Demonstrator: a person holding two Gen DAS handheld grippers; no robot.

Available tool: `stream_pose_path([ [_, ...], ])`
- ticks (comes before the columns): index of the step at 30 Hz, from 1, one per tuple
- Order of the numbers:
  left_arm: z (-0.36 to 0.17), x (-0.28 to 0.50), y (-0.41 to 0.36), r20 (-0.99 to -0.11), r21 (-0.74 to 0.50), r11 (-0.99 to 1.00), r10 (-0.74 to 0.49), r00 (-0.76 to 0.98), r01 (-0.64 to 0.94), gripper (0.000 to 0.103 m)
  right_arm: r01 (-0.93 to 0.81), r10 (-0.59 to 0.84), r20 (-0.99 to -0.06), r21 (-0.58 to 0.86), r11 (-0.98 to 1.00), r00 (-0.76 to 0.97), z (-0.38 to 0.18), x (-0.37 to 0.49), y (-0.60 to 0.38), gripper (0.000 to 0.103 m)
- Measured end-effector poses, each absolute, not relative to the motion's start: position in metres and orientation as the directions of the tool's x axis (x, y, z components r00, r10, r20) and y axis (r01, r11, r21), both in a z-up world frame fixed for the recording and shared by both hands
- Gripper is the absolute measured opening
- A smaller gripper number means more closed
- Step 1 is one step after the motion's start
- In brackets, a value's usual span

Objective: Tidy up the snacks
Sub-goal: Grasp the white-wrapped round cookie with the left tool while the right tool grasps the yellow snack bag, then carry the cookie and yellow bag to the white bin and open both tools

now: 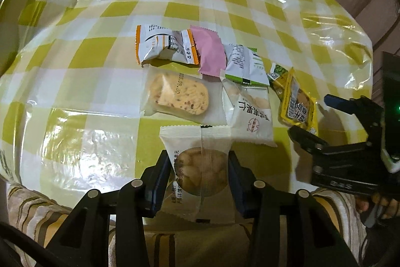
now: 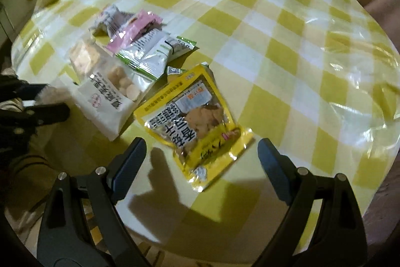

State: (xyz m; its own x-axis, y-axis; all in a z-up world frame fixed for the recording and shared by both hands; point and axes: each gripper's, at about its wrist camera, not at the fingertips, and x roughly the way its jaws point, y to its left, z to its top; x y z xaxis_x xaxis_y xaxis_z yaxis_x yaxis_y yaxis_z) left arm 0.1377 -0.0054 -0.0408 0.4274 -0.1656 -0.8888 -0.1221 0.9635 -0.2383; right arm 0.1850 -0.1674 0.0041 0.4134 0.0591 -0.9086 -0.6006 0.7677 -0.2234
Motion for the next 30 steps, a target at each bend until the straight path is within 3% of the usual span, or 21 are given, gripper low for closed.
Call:
stream_pose_path([
  [8,-0.038,0.131,0.002,-0.865,-0.296,0.948,-0.215,0.453,-0.114,0.045,-0.569,-0.058,-0.879,-0.355,0.742,0.473,-0.006,0.189,-0.151,0.092],
  [12,-0.036,0.13,0.009,-0.851,-0.325,0.939,-0.241,0.466,-0.109,0.045,-0.545,-0.038,-0.891,-0.31,0.779,0.452,-0.006,0.198,-0.154,0.092],
  [15,-0.035,0.127,0.011,-0.843,-0.342,0.934,-0.253,0.475,-0.108,0.045,-0.545,0.05,-0.918,-0.189,0.817,0.392,-0.005,0.202,-0.165,0.077],
  [17,-0.036,0.127,0.011,-0.841,-0.347,0.932,-0.258,0.476,-0.108,0.045,-0.543,0.069,-0.919,-0.167,0.823,0.388,-0.005,0.201,-0.165,0.063],
  [27,-0.035,0.124,0.013,-0.832,-0.359,0.927,-0.265,0.488,-0.109,0.045,-0.542,0.102,-0.906,-0.153,0.826,0.41,0.0,0.19,-0.164,0.056],
  [29,-0.035,0.123,0.014,-0.83,-0.36,0.927,-0.264,0.491,-0.11,0.045,-0.532,0.109,-0.902,-0.145,0.834,0.417,0.002,0.19,-0.167,0.054],
  [30,-0.035,0.122,0.014,-0.83,-0.36,0.926,-0.264,0.492,-0.11,0.045,-0.525,0.113,-0.899,-0.142,0.839,0.424,0.005,0.19,-0.168,0.047],
])
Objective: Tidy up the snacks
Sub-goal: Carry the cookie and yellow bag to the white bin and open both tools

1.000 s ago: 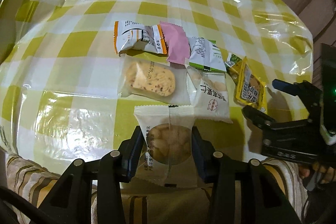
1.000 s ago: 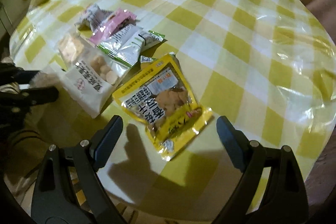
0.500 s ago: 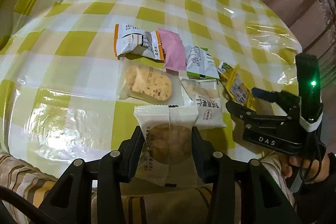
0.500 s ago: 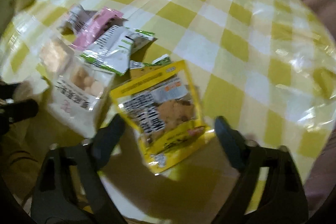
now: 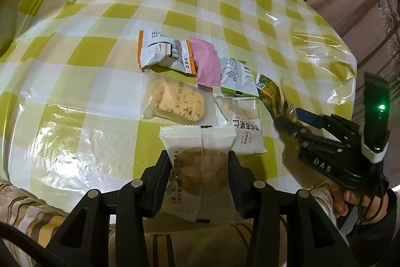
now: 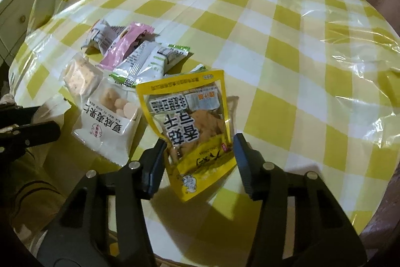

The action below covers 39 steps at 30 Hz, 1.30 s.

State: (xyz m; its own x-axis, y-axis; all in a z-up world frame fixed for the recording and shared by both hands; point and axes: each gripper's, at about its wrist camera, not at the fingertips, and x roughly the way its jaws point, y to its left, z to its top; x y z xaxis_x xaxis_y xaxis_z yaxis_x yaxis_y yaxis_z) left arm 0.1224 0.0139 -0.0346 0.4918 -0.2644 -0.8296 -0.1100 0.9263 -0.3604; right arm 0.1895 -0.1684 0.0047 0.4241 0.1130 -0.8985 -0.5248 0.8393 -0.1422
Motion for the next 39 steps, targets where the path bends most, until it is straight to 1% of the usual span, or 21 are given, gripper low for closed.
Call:
stream_pose_path([
  [13,-0.028,0.116,0.012,-0.817,-0.353,0.929,-0.249,0.519,-0.111,0.045,-0.442,0.15,-0.877,-0.078,0.893,0.457,0.027,0.174,-0.197,0.047],
  [21,-0.014,0.108,0.003,-0.805,-0.321,0.943,-0.222,0.55,-0.089,0.045,-0.376,0.133,-0.867,-0.067,0.924,0.481,0.039,0.156,-0.219,0.047],
  [29,-0.003,0.099,-0.021,-0.8,-0.299,0.953,-0.222,0.558,-0.049,0.045,-0.311,0.089,-0.848,-0.092,0.946,0.523,0.053,0.132,-0.245,0.047],
  [39,0.013,0.092,-0.065,-0.789,-0.278,0.961,-0.235,0.568,0.011,0.045,-0.234,0.091,-0.835,-0.046,0.971,0.542,0.065,0.101,-0.29,0.047],
])
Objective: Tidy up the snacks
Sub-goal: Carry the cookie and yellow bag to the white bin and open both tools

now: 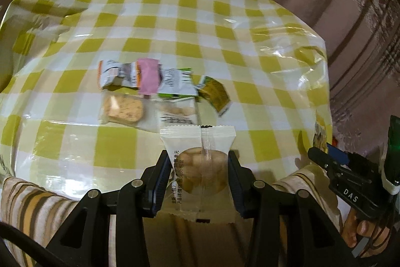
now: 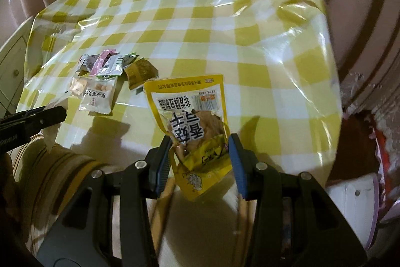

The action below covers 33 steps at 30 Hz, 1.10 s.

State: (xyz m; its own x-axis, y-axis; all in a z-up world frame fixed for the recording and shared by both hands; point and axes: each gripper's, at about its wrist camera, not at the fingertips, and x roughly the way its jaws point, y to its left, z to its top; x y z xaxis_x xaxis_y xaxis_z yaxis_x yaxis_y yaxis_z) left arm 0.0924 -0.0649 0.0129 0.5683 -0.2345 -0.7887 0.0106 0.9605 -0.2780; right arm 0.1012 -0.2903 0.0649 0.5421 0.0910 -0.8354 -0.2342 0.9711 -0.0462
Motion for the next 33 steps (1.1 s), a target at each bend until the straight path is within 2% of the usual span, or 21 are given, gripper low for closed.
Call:
stream_pose_path([
  [18,0.03,0.095,-0.19,-0.788,-0.226,0.943,-0.325,0.523,0.245,0.045,-0.044,0.011,-0.842,-0.015,0.999,0.54,0.069,0.049,-0.409,0.047],
  [33,0.027,0.07,-0.321,-0.803,-0.237,0.833,-0.457,0.382,0.5,0.045,0.166,-0.114,-0.866,-0.036,0.985,0.488,0.058,0.006,-0.516,0.047],
])
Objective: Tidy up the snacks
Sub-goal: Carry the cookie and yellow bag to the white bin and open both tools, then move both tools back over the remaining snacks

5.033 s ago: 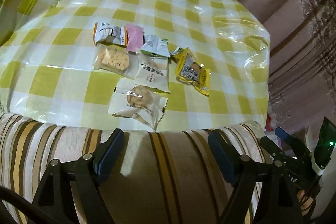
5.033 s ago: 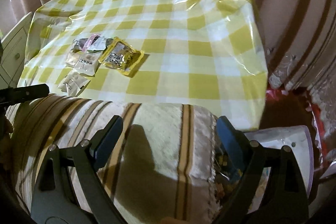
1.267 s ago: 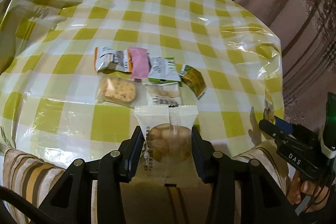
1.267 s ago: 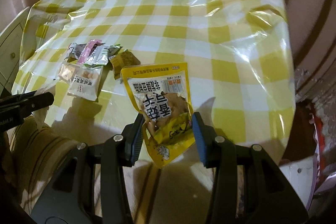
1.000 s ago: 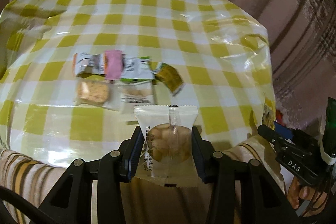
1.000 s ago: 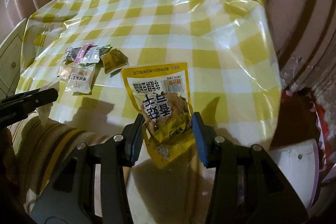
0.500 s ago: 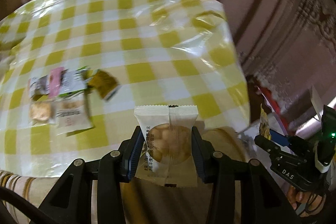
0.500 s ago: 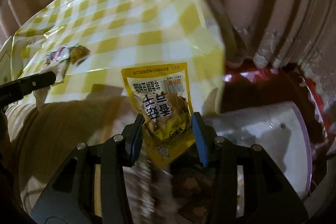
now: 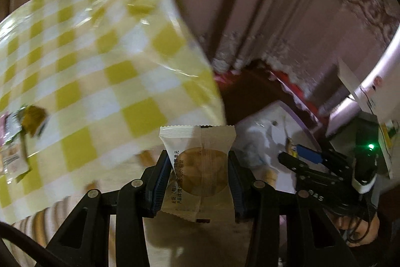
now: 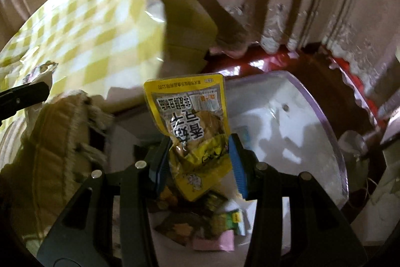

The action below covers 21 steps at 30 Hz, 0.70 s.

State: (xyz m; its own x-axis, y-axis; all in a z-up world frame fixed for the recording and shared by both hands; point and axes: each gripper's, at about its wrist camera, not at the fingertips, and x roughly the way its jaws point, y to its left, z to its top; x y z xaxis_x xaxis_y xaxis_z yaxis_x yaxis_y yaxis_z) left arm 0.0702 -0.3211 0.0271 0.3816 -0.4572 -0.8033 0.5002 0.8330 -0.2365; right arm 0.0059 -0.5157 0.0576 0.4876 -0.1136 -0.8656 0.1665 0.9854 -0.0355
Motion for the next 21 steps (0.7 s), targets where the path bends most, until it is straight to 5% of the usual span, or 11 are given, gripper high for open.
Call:
stream_pose_path([
  [9,0.014,0.057,-0.373,-0.821,-0.292,0.748,-0.516,0.245,0.595,0.046,0.254,-0.148,-0.882,-0.033,0.967,0.447,0.049,-0.012,-0.554,0.049],
  [13,0.012,0.058,-0.374,-0.823,-0.305,0.746,-0.52,0.23,0.592,0.055,0.279,-0.159,-0.879,-0.031,0.96,0.45,0.052,-0.014,-0.563,0.05],
  [16,0.013,0.06,-0.366,-0.815,-0.322,0.756,-0.527,0.24,0.57,0.064,0.284,-0.163,-0.876,-0.032,0.958,0.454,0.055,-0.013,-0.563,0.058],
  [21,0.016,0.062,-0.354,-0.81,-0.332,0.775,-0.526,0.259,0.537,0.065,0.273,-0.161,-0.871,-0.033,0.962,0.465,0.059,-0.011,-0.554,0.064],
])
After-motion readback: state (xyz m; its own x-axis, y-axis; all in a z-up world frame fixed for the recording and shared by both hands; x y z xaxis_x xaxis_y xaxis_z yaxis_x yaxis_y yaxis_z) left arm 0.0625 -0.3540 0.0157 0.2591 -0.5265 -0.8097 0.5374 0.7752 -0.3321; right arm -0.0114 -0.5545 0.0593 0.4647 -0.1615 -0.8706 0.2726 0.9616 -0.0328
